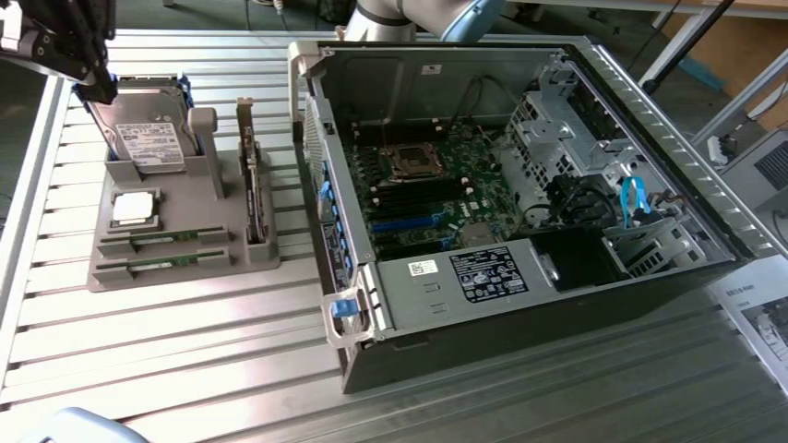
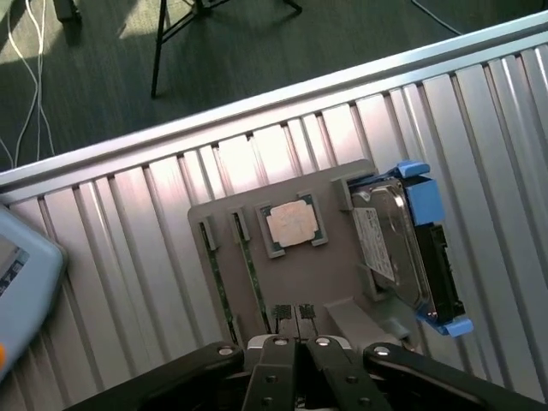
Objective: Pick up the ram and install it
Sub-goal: 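Pick up the ram and move it above insertion slot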
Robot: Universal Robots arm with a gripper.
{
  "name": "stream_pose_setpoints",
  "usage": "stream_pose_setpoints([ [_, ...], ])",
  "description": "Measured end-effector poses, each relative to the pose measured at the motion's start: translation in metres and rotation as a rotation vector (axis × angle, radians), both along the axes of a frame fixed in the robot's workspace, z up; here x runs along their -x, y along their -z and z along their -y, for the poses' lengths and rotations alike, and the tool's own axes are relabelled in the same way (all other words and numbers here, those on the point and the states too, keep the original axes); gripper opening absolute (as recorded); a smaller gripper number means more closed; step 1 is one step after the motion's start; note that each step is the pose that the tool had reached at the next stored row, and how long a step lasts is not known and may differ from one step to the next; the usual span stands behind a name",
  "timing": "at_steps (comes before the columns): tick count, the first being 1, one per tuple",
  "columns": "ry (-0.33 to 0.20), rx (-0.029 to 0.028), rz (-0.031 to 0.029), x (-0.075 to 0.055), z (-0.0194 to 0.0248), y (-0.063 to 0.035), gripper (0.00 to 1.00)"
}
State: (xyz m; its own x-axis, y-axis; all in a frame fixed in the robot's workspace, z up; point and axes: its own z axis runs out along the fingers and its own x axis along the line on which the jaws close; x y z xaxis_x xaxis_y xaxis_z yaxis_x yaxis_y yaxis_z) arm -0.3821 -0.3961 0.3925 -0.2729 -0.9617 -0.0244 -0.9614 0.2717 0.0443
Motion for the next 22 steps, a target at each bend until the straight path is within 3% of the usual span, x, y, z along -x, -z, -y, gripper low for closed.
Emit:
stream_pose_setpoints([
  [6, -0.063, 0.0001, 0.0000, 0.0000, 0.0000, 0.0000, 0.10],
  [22, -0.091, 0.0001, 0.0000, 0.0000, 0.0000, 0.0000, 0.10],
])
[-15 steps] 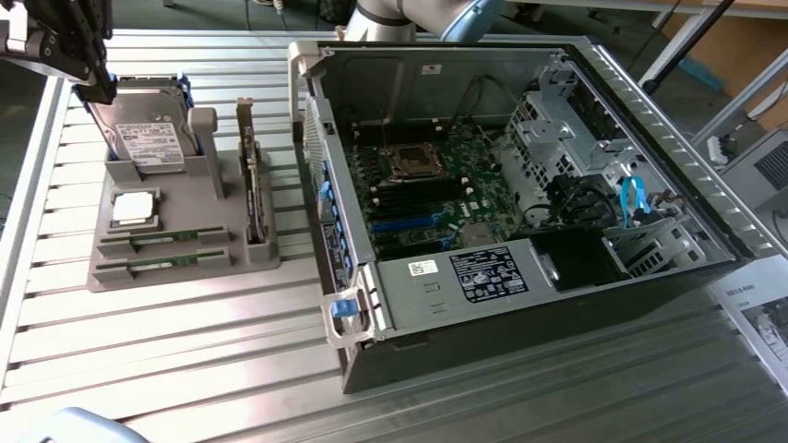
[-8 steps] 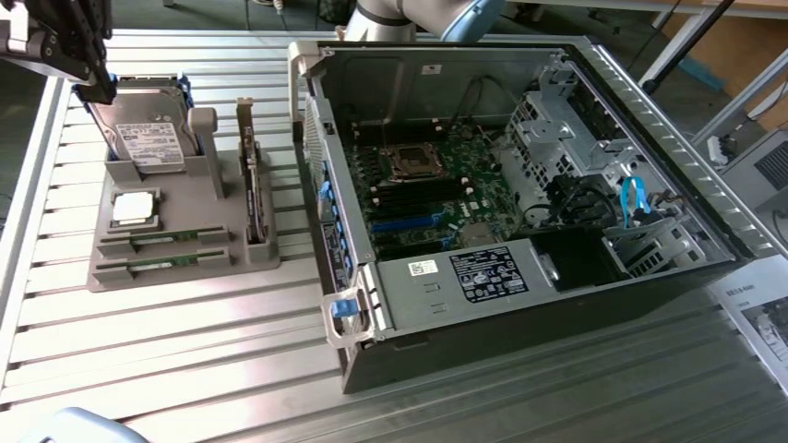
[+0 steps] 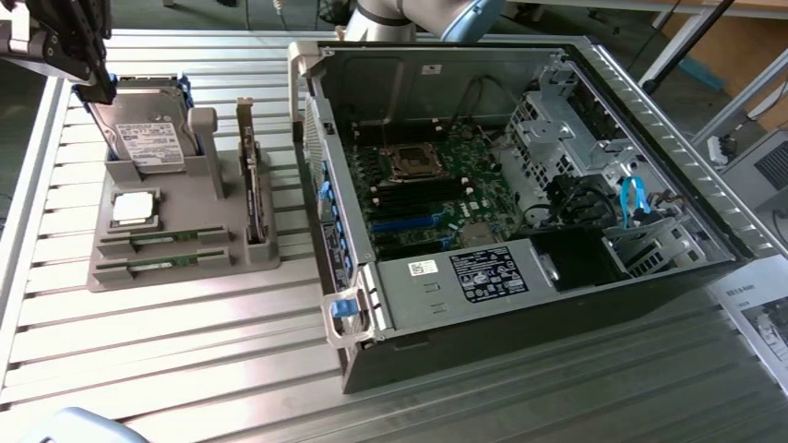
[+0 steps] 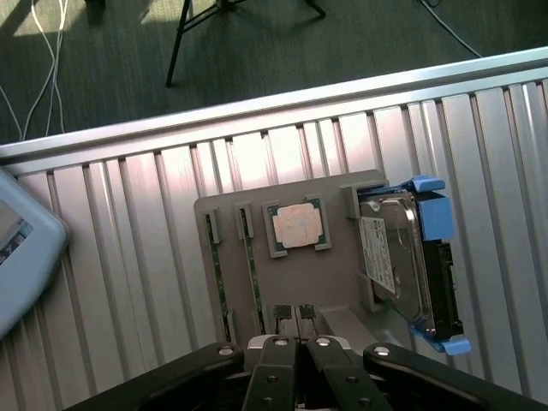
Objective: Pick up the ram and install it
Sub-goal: 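Pick up the ram and move it above insertion slot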
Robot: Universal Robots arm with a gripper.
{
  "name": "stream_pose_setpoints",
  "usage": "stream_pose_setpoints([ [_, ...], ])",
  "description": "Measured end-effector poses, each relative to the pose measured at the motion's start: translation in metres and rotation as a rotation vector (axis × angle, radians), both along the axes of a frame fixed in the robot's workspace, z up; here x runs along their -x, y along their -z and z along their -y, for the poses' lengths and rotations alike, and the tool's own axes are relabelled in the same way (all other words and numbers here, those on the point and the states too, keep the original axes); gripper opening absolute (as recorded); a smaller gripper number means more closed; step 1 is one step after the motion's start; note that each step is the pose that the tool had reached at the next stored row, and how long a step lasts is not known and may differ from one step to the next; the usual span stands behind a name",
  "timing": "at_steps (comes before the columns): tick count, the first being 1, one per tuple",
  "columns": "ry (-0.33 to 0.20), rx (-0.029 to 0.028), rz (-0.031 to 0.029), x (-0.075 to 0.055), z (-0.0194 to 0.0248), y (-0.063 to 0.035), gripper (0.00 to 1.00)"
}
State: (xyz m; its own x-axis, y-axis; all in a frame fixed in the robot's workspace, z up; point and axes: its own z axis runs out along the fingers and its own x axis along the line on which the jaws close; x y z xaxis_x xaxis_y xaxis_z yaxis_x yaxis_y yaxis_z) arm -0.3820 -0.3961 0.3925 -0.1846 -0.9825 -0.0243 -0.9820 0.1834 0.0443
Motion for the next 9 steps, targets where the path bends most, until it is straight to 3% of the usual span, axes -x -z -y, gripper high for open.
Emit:
stream_pose_setpoints([
  [9, -0.002, 0.0000, 0.0001, 0.0000, 0.0000, 0.0000, 0.10],
])
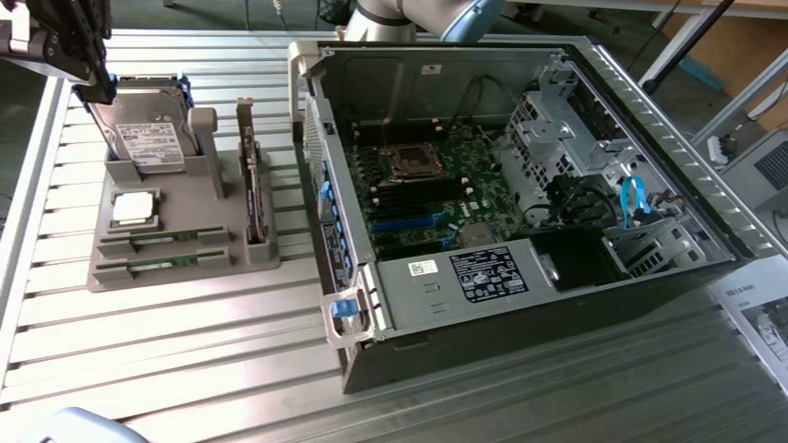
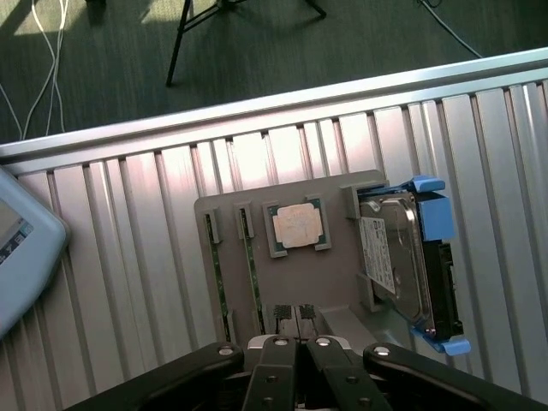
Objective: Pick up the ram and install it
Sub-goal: 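Pick up the ram and move it above insertion slot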
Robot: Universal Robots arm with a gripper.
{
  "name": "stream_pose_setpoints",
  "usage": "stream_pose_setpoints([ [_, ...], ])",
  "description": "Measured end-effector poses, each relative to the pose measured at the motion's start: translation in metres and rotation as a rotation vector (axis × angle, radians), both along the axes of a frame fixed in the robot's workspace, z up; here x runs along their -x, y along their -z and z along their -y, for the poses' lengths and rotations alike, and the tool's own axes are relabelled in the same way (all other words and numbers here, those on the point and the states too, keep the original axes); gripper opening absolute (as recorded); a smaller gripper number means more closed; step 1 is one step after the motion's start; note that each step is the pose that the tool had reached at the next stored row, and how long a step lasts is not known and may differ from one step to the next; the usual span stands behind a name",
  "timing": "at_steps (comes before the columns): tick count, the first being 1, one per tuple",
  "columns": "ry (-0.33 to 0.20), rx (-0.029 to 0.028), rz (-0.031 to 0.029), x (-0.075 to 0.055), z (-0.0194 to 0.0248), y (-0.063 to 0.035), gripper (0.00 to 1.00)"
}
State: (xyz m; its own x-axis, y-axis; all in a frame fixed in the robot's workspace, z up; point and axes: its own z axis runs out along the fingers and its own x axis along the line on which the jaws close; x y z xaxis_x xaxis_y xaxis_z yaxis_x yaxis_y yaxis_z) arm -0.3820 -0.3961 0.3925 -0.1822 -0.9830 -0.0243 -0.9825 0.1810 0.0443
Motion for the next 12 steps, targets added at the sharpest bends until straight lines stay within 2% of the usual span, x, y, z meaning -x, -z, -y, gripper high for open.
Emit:
stream_pose_setpoints([
  [7, 0.000, 0.0000, 0.0000, 0.0000, 0.0000, 0.0000, 0.11],
  [9, 0.000, 0.0001, 0.0000, 0.0000, 0.0000, 0.0000, 0.23],
  [10, 0.000, 0.0001, -0.0001, 0.0000, 0.0000, 0.0000, 0.23],
  [11, 0.000, 0.0000, 0.0000, 0.0000, 0.0000, 0.0000, 0.30],
  [12, 0.000, 0.0000, 0.0000, 0.0000, 0.0000, 0.0000, 0.30],
])
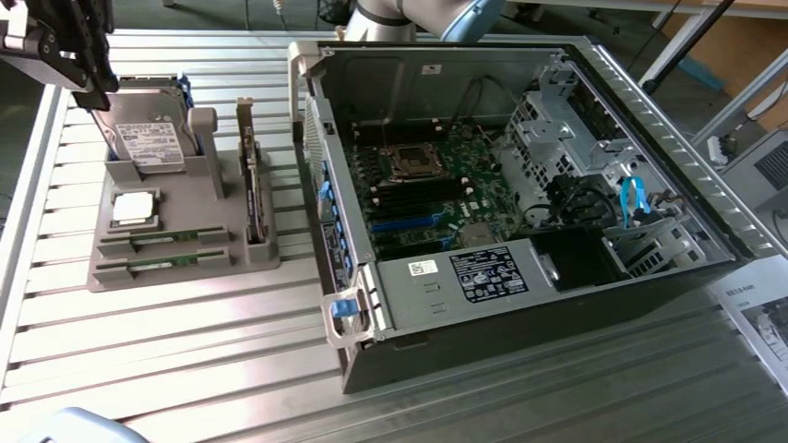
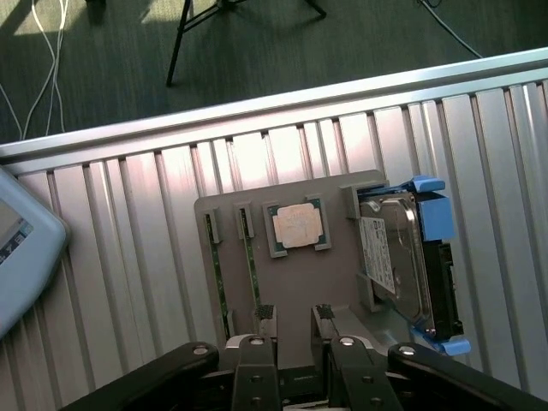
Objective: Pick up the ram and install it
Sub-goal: 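Pick up the ram and move it above insertion slot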
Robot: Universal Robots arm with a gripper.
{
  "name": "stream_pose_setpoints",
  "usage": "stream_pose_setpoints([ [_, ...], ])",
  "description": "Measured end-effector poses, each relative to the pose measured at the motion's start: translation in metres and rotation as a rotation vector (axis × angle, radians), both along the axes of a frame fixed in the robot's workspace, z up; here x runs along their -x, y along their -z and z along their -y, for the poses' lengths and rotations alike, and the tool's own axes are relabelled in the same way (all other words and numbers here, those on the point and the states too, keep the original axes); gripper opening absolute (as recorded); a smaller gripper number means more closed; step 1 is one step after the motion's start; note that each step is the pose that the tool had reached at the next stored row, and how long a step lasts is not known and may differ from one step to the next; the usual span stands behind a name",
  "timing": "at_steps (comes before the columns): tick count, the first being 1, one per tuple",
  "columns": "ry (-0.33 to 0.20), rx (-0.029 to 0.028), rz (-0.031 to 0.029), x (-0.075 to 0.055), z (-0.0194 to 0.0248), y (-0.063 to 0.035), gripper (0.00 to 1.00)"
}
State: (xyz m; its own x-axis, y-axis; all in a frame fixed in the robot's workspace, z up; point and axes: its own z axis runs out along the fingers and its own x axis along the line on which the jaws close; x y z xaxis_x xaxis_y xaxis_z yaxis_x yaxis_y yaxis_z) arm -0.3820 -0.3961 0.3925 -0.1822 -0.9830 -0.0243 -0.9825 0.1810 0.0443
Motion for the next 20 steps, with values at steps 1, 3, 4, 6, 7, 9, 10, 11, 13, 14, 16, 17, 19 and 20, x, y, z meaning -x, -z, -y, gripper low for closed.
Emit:
stream_pose_setpoints([
  [1, 0.000, 0.0001, -0.0001, 0.0000, 0.0000, 0.0000, 0.30],
  [3, -0.003, -0.0001, 0.0001, 0.0000, 0.0000, 0.0000, 0.30],
  [4, -0.013, 0.0000, 0.0002, 0.0000, 0.0000, 0.0001, 0.30],
  [6, -0.037, 0.0000, 0.0003, 0.0000, 0.0000, 0.0001, 0.30],
  [7, -0.048, 0.0000, 0.0005, 0.0000, 0.0000, 0.0001, 0.30],
  [9, -0.059, 0.0000, 0.0006, 0.0000, 0.0000, 0.0000, 0.30],
  [10, -0.060, 0.0000, 0.0006, 0.0000, 0.0000, 0.0001, 0.30],
  [11, -0.060, 0.0000, 0.0007, 0.0000, 0.0000, 0.0001, 0.30],
  [13, -0.060, 0.0001, 0.0007, 0.0000, 0.0000, 0.0000, 0.30],
  [14, -0.060, 0.0002, 0.0024, 0.0001, -0.0001, 0.0000, 0.30],
  [16, -0.060, 0.0005, 0.0141, 0.0008, -0.0001, 0.0001, 0.30],
  [17, -0.060, 0.0006, 0.0202, 0.0010, -0.0001, 0.0001, 0.30],
  [19, -0.060, 0.0011, 0.0322, 0.0013, 0.0000, 0.0001, 0.30],
  [20, -0.060, 0.0010, 0.0325, 0.0013, 0.0000, 0.0001, 0.30],
])
